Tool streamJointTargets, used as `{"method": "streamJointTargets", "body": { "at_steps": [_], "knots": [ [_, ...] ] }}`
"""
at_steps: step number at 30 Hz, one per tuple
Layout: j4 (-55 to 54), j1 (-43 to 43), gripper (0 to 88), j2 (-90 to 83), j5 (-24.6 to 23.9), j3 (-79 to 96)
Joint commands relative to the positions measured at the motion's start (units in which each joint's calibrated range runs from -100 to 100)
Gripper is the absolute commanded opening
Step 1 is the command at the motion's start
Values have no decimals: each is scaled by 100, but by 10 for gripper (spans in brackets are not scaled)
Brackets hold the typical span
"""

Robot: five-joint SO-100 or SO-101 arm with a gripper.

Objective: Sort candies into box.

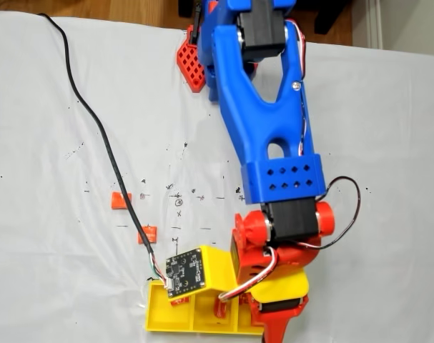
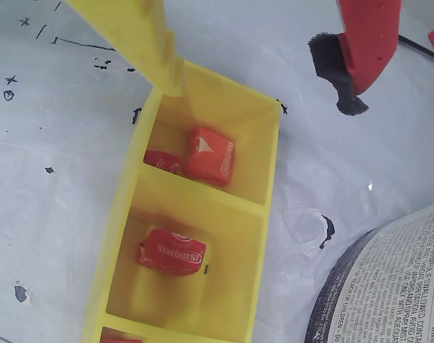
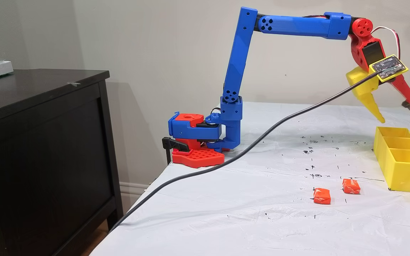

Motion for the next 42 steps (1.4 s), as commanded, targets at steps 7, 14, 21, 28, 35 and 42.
{"method": "streamJointTargets", "body": {
  "at_steps": [7,14,21,28,35,42],
  "knots": [
    [97,-14,187,-337,54,-691],
    [588,77,11,-473,98,-946],
    [1448,439,2,-719,376,-1191],
    [1734,1118,2,-1049,879,-736],
    [1702,1725,2,-1626,1280,247],
    [1677,2178,13,-1694,1558,711]
  ]
}}
